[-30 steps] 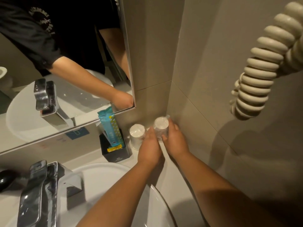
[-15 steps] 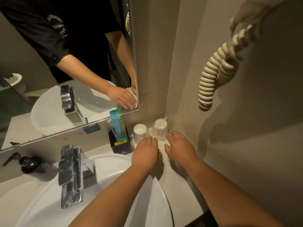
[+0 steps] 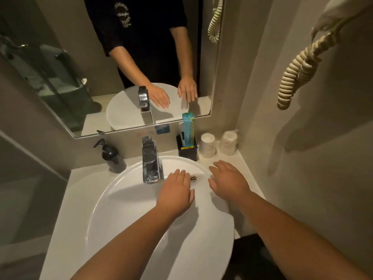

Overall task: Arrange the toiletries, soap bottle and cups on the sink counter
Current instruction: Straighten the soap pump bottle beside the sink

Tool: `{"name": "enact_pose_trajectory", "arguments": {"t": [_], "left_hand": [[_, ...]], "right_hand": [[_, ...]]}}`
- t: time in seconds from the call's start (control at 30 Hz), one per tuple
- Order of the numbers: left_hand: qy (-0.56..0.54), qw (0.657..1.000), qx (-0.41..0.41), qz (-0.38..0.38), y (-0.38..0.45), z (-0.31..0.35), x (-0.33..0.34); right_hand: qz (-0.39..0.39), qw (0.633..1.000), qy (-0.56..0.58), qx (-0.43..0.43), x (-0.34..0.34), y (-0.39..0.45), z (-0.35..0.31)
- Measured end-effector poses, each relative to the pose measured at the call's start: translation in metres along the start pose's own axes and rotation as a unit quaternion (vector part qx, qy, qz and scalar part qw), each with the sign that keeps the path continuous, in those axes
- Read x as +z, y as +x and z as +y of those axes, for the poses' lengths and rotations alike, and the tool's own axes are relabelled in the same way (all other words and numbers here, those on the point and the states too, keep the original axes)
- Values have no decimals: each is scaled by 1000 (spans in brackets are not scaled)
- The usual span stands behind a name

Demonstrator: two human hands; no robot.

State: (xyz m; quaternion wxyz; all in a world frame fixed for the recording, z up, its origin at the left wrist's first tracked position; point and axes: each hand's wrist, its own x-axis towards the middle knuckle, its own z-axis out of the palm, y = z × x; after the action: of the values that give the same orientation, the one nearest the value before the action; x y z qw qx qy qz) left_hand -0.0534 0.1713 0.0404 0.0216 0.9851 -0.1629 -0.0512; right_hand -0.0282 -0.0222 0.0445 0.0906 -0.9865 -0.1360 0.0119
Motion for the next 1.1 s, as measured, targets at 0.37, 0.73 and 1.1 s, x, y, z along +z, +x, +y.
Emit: {"name": "enact_pose_trajectory", "arguments": {"t": [0.37,0.73,1.1], "left_hand": [[-12,993,-112,45,-98,-114,-4],[-84,957,-275,45,-133,-198,17],[-199,928,-300,101,-48,-275,24]], "right_hand": [[-49,993,-6,-110,41,-4,-160],[-26,984,41,-174,58,52,-259],[13,988,137,-64,85,151,-292]]}}
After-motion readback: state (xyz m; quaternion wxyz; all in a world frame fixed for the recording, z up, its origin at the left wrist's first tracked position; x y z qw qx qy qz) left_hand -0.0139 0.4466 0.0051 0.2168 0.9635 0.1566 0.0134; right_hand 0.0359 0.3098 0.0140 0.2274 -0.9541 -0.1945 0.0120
